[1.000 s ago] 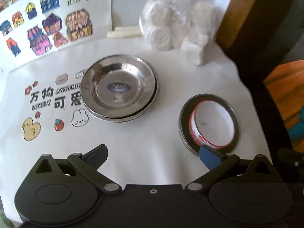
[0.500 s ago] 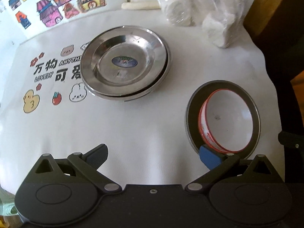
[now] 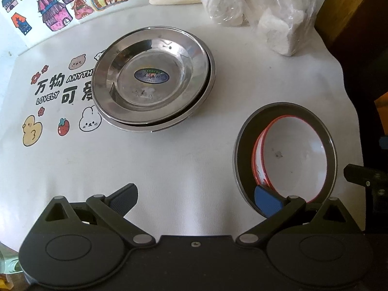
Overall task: Organize plates and bowls
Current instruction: 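Move both tools to the rim of the deep steel bowl, then close the left tool on the steel bowl rim while the right tool closes too, then carry the nested bowls with both tools over the steel plate stack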
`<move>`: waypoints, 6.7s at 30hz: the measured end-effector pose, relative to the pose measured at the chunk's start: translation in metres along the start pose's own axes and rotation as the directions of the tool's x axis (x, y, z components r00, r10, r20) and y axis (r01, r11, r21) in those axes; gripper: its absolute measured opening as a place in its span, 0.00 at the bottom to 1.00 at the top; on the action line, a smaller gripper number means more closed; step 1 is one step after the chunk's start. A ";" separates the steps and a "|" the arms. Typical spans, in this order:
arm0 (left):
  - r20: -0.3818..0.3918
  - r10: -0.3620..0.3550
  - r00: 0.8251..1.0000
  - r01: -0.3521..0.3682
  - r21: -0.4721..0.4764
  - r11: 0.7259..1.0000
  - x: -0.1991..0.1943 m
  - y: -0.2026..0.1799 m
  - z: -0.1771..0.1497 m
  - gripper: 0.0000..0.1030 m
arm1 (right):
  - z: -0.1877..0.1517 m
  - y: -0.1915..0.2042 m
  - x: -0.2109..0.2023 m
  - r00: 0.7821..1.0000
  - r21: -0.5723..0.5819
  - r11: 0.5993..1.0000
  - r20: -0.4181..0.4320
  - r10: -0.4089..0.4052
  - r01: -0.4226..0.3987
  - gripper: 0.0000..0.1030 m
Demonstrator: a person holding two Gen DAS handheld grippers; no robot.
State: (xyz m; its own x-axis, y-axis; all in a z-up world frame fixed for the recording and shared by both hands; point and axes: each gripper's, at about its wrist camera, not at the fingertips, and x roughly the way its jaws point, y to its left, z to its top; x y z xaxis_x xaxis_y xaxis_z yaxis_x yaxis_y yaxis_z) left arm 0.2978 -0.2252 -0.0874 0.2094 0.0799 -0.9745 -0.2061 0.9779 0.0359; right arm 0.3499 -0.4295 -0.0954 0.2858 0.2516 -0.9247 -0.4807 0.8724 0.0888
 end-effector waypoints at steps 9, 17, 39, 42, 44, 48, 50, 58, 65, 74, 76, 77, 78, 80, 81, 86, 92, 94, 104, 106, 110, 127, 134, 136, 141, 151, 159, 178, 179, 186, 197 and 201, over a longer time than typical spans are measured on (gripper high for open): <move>-0.019 0.018 1.000 -0.018 -0.003 1.000 0.006 -0.003 0.003 0.99 | 0.003 -0.005 0.005 1.000 -0.001 1.000 -0.006 0.013 -0.013 1.00; -0.026 0.024 0.999 -0.025 -0.009 1.000 0.011 -0.002 0.004 0.99 | 0.006 -0.003 0.009 0.999 -0.005 0.999 -0.007 0.032 -0.032 1.00; -0.019 0.056 0.998 -0.056 0.010 0.998 0.015 -0.004 0.003 0.99 | 0.009 0.006 0.027 0.997 -0.054 0.995 -0.016 0.079 -0.080 0.85; -0.012 0.053 0.998 -0.053 0.012 0.999 0.013 -0.007 0.002 0.94 | 0.009 0.008 0.026 0.994 -0.056 0.992 -0.014 0.112 -0.113 0.73; -0.010 0.047 0.999 -0.047 0.009 0.999 0.013 -0.007 0.002 0.92 | 0.009 0.008 0.025 0.990 -0.048 0.989 -0.015 0.140 -0.141 0.63; -0.005 0.000 1.000 0.000 -0.002 1.000 0.010 -0.006 0.001 0.75 | 0.009 0.008 0.024 0.980 -0.034 0.979 -0.016 0.199 -0.199 0.45; 0.000 -0.040 0.999 0.040 -0.009 0.999 0.009 -0.005 0.001 0.63 | 0.010 0.009 0.024 0.976 -0.036 0.975 -0.015 0.218 -0.219 0.34; 0.016 -0.146 0.989 0.147 -0.029 0.989 0.007 -0.008 -0.003 0.25 | 0.009 0.020 0.020 0.970 -0.078 0.967 -0.014 0.241 -0.242 0.15; 0.023 -0.187 0.982 0.187 -0.029 0.982 0.007 -0.010 -0.002 0.12 | 0.010 0.019 0.020 0.968 -0.053 0.966 -0.016 0.251 -0.252 0.14; 0.019 -0.211 0.977 0.212 -0.044 0.976 0.007 -0.004 0.001 0.11 | 0.010 0.010 0.023 0.958 0.014 0.959 -0.030 0.284 -0.284 0.14; 0.023 -0.210 0.977 0.211 -0.036 0.977 0.006 -0.004 0.004 0.11 | 0.009 0.010 0.022 0.959 0.018 0.959 -0.032 0.283 -0.282 0.14; 0.025 -0.212 0.977 0.213 -0.033 0.977 0.005 -0.004 0.005 0.11 | 0.008 0.010 0.022 0.959 0.020 0.960 -0.034 0.280 -0.279 0.14; 0.026 -0.215 0.976 0.216 -0.032 0.976 0.005 -0.004 0.005 0.10 | 0.007 0.010 0.022 0.960 0.023 0.960 -0.034 0.278 -0.277 0.14; 0.023 -0.224 0.974 0.224 -0.037 0.974 0.005 -0.003 0.005 0.10 | 0.006 0.009 0.021 0.960 0.031 0.961 -0.032 0.277 -0.276 0.14; 0.021 -0.227 0.974 0.227 -0.039 0.973 0.005 -0.002 0.005 0.10 | 0.006 0.008 0.021 0.960 0.035 0.960 -0.029 0.279 -0.278 0.14; 0.030 -0.237 0.971 0.238 -0.043 0.970 0.004 0.002 0.004 0.10 | 0.006 0.012 0.019 0.961 0.038 0.961 -0.033 0.275 -0.273 0.15; 0.040 -0.253 0.967 0.254 -0.030 0.967 0.001 0.008 0.009 0.10 | 0.009 0.015 0.016 0.962 0.052 0.961 -0.018 0.274 -0.273 0.15; 0.040 -0.258 0.965 0.259 -0.017 0.966 0.001 0.009 0.012 0.10 | 0.010 0.015 0.015 0.963 0.068 0.961 -0.011 0.271 -0.270 0.15; 0.047 -0.276 0.960 0.275 0.030 0.961 -0.004 0.023 0.026 0.10 | 0.018 0.025 0.013 0.966 0.106 0.961 0.017 0.257 -0.257 0.15; 0.046 -0.277 0.960 0.275 0.037 0.961 -0.004 0.026 0.029 0.10 | 0.020 0.027 0.014 0.967 0.112 0.960 0.024 0.254 -0.255 0.15; 0.049 -0.284 0.958 0.281 0.048 0.958 -0.005 0.035 0.034 0.10 | 0.024 0.032 0.013 0.967 0.119 0.960 0.034 0.251 -0.254 0.15; 0.071 -0.296 0.952 0.292 0.059 0.954 -0.008 0.066 0.052 0.10 | 0.047 0.054 0.014 0.967 0.126 0.959 0.055 0.247 -0.252 0.16; 0.088 -0.298 0.951 0.296 0.036 0.955 -0.009 0.081 0.057 0.10 | 0.059 0.065 0.014 0.967 0.111 0.961 0.060 0.248 -0.253 0.16; 0.091 -0.298 0.950 0.297 0.031 0.955 -0.009 0.084 0.059 0.10 | 0.061 0.067 0.014 0.966 0.112 0.960 0.061 0.251 -0.256 0.16; 0.088 -0.298 0.951 0.296 0.033 0.955 -0.008 0.085 0.059 0.09 | 0.064 0.072 0.014 0.969 0.107 0.964 0.058 0.239 -0.244 0.16; 0.094 -0.315 0.944 0.313 0.041 0.949 -0.011 0.086 0.060 0.09 | 0.063 0.069 0.009 0.969 0.123 0.962 0.067 0.236 -0.243 0.16; 0.110 -0.318 0.942 0.314 0.046 0.948 -0.015 0.090 0.062 0.09 | 0.065 0.069 0.005 0.969 0.113 0.964 0.079 0.234 -0.242 0.16; 0.139 -0.296 0.945 0.298 0.010 0.955 -0.018 0.107 0.077 0.09 | 0.090 0.081 0.006 0.964 0.074 0.964 0.095 0.247 -0.255 0.16; 0.140 -0.293 0.946 0.296 0.006 0.955 -0.018 0.109 0.078 0.09 | 0.092 0.083 0.007 0.964 0.071 0.964 0.095 0.249 -0.256 0.16; 0.150 -0.278 0.949 0.284 -0.016 0.959 -0.018 0.122 0.084 0.09 | 0.103 0.093 0.013 0.961 0.049 0.962 0.094 0.262 -0.267 0.16; 0.160 -0.255 0.954 0.267 -0.058 0.962 -0.010 0.146 0.090 0.09 | 0.125 0.110 0.029 0.957 0.018 0.960 0.078 0.279 -0.281 0.16; 0.162 -0.240 0.957 0.253 -0.068 0.965 -0.007 0.156 0.097 0.09 | 0.135 0.116 0.036 0.954 0.015 0.956 0.078 0.290 -0.292 0.16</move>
State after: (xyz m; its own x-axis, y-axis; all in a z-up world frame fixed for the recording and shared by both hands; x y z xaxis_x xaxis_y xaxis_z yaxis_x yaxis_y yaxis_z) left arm 0.3570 -0.0548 -0.0529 0.4051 -0.1265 -0.9055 -0.2106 0.9508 -0.2270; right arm 0.4164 -0.2625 -0.0686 0.1978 0.5252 -0.8277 -0.5311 0.7671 0.3598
